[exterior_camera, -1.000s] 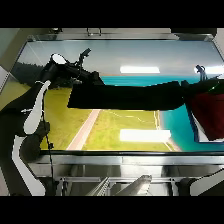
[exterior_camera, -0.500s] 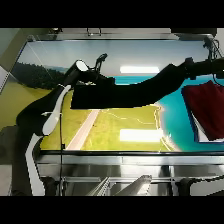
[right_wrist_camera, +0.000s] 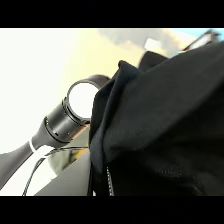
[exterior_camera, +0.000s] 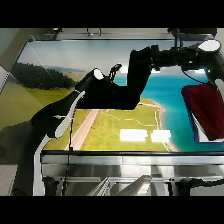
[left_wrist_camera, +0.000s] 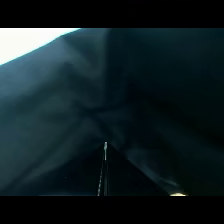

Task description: Fold the shirts.

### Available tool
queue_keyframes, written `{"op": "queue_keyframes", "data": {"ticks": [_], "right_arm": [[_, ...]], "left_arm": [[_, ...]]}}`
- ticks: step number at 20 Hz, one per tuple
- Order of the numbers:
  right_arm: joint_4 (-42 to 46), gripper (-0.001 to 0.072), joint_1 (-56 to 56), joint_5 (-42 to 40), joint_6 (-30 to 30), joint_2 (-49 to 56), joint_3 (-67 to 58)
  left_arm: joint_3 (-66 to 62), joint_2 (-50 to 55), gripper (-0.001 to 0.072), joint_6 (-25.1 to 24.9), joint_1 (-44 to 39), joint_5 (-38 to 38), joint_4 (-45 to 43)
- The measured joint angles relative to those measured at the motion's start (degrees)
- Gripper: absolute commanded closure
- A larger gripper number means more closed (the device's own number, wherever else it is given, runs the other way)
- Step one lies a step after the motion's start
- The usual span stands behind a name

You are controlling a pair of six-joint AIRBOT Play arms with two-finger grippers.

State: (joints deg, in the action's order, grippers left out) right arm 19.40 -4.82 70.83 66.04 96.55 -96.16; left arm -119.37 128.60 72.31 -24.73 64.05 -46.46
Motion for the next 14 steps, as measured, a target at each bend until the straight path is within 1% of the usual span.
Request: {"op": "queue_keyframes", "data": {"ticks": [3,6,8,10,11,13,14], "right_arm": [[-0.42,0.0694,-3.8,-2.89,0.39,0.76,-0.02],[-1.01,0.0694,-8.61,-7.91,0.46,2.67,-0.02],[-2.86,0.0694,-13.0,-13.51,0.02,4.9,-0.02],[-7.34,0.0693,-18.27,-21.05,-3.87,8.17,-0.02],[-11.58,0.0644,-21.33,-25.53,-7.58,10.34,-0.11],[-22.97,0.0132,-26.86,-32.35,-17.2,14.97,-0.79],[-30.16,0.0098,-29.55,-34.69,-23.5,17.57,-1.46]], "left_arm": [[-1.38,-6.38,0.0697,0.2,4.74,8.63,0.07],[-1.92,-16.59,0.0696,0.28,13.03,15.21,0.13],[-1.77,-23.54,0.0695,1.29,19.37,16.87,0.13],[0.66,-30.45,0.0694,1.9,25.62,16.7,1.55],[2.49,-33.38,0.0694,1.9,28.37,16.04,2.56],[6.6,-38.56,0.0694,1.6,33.09,15.19,4.74],[8.79,-40.72,0.0694,1.18,34.95,14.86,5.51]]}}
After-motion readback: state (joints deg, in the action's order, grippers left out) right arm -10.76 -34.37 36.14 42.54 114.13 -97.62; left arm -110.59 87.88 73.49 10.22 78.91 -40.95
